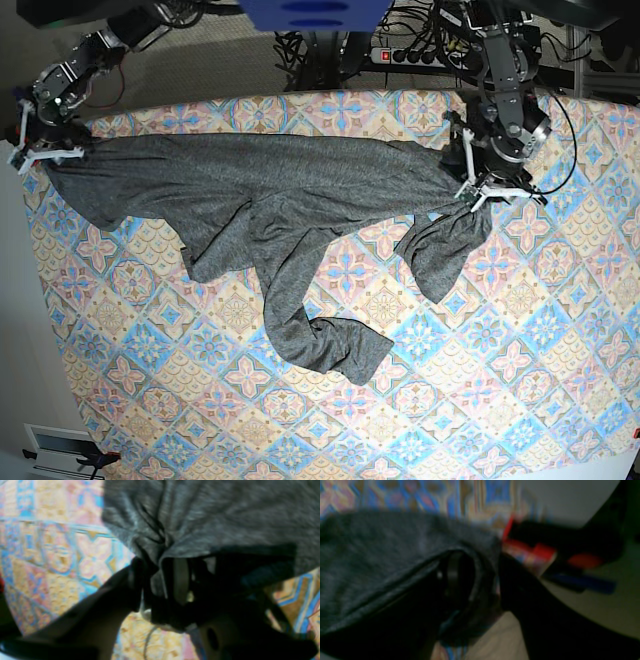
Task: Layout the t-shirt on the table in an organized manner, then fold the t-shirt properly
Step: 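Hold the shirt with both grippers, stretching it taut between them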
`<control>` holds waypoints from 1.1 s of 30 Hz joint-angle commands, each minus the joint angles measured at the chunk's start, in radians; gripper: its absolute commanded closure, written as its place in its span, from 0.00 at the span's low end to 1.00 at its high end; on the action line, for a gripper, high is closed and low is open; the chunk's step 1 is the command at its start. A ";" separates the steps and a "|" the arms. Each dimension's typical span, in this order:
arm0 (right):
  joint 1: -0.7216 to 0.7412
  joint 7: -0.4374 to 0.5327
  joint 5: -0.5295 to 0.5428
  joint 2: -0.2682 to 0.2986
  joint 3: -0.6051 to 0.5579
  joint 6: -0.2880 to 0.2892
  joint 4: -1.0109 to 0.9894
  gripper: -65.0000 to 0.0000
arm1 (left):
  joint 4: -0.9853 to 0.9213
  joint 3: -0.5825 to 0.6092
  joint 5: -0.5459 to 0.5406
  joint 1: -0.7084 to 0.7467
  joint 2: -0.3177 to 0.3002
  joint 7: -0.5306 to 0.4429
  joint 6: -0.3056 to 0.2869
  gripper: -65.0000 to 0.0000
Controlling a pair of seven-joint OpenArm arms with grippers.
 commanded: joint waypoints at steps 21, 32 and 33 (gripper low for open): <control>-0.031 0.027 -0.004 -0.065 0.002 -0.004 0.262 0.68 | 0.141 -0.103 -0.072 -0.063 0.061 -0.006 0.020 0.58; -0.064 0.024 -0.004 -0.064 -0.236 0.128 0.268 0.68 | 0.141 -0.166 -0.063 -0.143 0.128 0.008 0.020 0.58; -0.066 0.024 -0.004 -0.064 -0.262 0.128 0.268 0.68 | 0.141 -0.164 -0.063 -0.143 0.128 0.008 0.020 0.58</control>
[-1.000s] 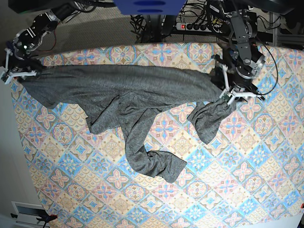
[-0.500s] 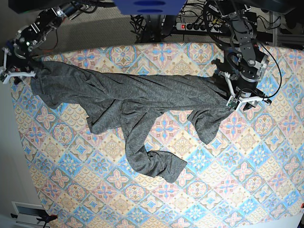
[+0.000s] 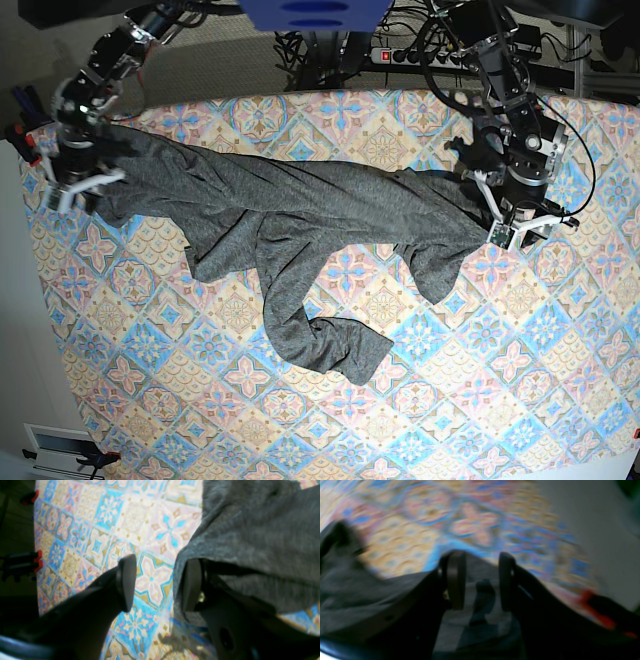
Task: Layout the t-shirt on the table in an organized manner, then fold the t-shirt properly
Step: 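Hold the shirt with both grippers, stretching it taut between them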
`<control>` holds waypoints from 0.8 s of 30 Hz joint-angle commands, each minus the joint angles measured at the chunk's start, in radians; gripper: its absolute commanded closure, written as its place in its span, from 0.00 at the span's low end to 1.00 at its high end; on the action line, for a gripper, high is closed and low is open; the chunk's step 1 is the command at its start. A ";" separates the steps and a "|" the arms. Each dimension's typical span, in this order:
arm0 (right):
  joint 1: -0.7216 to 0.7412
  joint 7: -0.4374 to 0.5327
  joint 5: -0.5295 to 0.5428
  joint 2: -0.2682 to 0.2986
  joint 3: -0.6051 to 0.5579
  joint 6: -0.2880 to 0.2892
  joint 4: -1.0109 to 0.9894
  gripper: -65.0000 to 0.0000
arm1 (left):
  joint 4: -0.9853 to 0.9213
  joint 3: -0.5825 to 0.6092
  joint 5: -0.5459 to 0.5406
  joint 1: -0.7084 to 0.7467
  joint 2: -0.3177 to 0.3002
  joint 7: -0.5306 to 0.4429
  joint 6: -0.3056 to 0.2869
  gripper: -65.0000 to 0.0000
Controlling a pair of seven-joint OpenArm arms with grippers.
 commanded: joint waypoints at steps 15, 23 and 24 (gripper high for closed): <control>0.007 0.020 0.003 0.021 -0.142 -0.008 -0.136 0.68 | 0.016 0.000 -0.005 0.094 -0.014 -0.023 0.012 0.58; 0.091 0.021 0.003 0.064 -0.191 -0.008 -0.231 0.68 | 0.016 -0.001 -0.005 0.117 -0.014 -0.023 0.012 0.58; 0.102 0.021 0.003 0.072 -0.193 -0.008 -0.251 0.68 | 0.016 -0.001 -0.005 0.123 -0.014 -0.023 0.012 0.58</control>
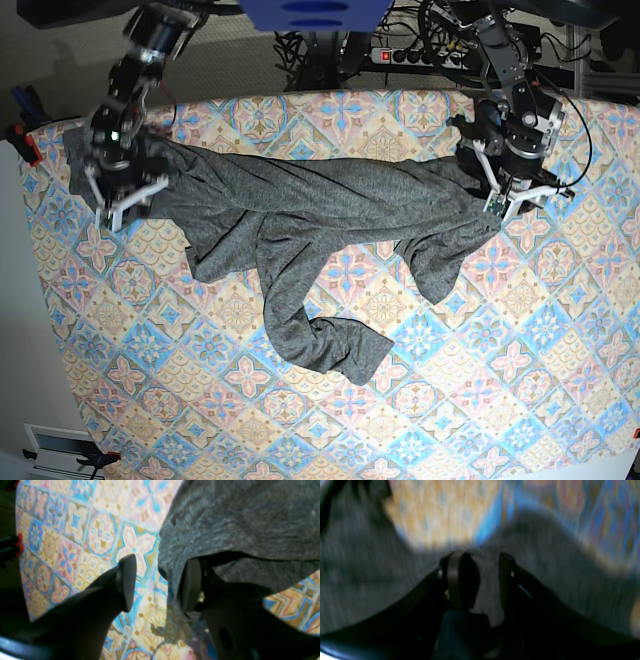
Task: Layout the t-shirt on the table in an organized manner, then fold the t-shirt properly
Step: 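Hold the shirt with both grippers, stretching it taut between them, then swing the right gripper with its shirt end across the table and lower it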
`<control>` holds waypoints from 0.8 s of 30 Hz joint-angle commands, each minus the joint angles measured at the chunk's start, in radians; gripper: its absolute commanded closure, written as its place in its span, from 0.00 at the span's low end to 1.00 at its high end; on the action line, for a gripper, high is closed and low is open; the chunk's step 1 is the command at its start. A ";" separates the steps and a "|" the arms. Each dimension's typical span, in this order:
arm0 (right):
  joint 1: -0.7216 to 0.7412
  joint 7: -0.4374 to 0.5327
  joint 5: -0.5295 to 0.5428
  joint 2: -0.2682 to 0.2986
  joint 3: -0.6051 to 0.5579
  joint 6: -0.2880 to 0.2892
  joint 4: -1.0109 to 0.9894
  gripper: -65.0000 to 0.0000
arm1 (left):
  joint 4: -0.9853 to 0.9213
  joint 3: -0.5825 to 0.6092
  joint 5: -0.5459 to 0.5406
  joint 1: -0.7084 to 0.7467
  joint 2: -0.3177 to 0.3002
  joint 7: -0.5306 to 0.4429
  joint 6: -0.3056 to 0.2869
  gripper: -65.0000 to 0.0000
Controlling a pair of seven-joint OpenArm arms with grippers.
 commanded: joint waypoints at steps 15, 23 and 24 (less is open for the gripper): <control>0.114 0.022 0.005 0.105 0.001 0.005 -0.238 1.00 | 0.016 -0.007 0.042 -0.002 0.001 -0.008 0.009 0.58; 0.165 0.022 0.004 0.191 -0.003 -0.037 -0.264 1.00 | 0.015 -0.007 0.059 -0.002 0.020 -0.008 0.009 0.58; 0.203 0.022 0.004 0.202 -0.003 -0.041 -0.289 1.00 | 0.015 -0.007 0.059 0.003 0.024 -0.008 0.009 0.58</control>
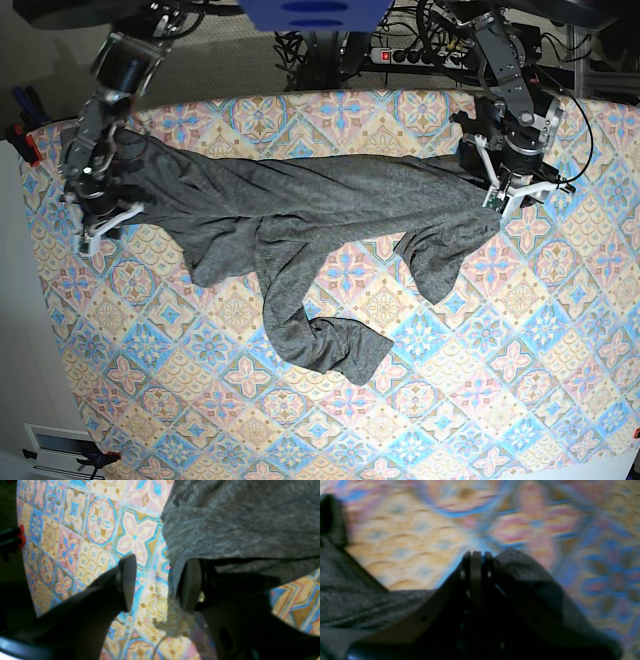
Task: Layout the t-shirt on the table in an organized manner, then fold the t-shirt properly
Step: 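Swing the right gripper with its shirt end across the table and lower it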
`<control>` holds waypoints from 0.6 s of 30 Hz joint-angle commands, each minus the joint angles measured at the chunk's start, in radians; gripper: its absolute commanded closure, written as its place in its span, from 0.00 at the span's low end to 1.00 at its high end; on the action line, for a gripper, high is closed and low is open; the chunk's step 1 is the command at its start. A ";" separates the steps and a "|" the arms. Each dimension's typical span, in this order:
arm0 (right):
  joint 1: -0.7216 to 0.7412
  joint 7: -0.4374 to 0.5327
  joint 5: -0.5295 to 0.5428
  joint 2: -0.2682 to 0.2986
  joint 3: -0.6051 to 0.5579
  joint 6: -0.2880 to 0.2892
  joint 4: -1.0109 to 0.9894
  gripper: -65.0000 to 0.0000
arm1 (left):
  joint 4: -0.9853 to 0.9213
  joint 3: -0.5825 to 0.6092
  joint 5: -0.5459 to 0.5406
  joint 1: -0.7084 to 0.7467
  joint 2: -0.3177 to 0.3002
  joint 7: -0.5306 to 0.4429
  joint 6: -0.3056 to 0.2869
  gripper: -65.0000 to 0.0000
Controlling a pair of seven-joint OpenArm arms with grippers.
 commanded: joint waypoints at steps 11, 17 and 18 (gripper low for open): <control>0.292 0.170 -0.012 0.123 0.002 -0.031 -0.212 1.00 | 0.013 0.000 -0.005 0.063 -0.002 -0.015 0.009 0.58; 0.408 0.294 -0.012 0.126 0.001 -0.141 -0.250 1.00 | -0.007 0.000 -0.005 0.063 -0.002 -0.015 0.009 0.58; 0.422 0.314 -0.021 0.135 0.001 -0.156 -0.256 1.00 | -0.007 0.000 -0.005 0.063 -0.002 -0.015 0.009 0.58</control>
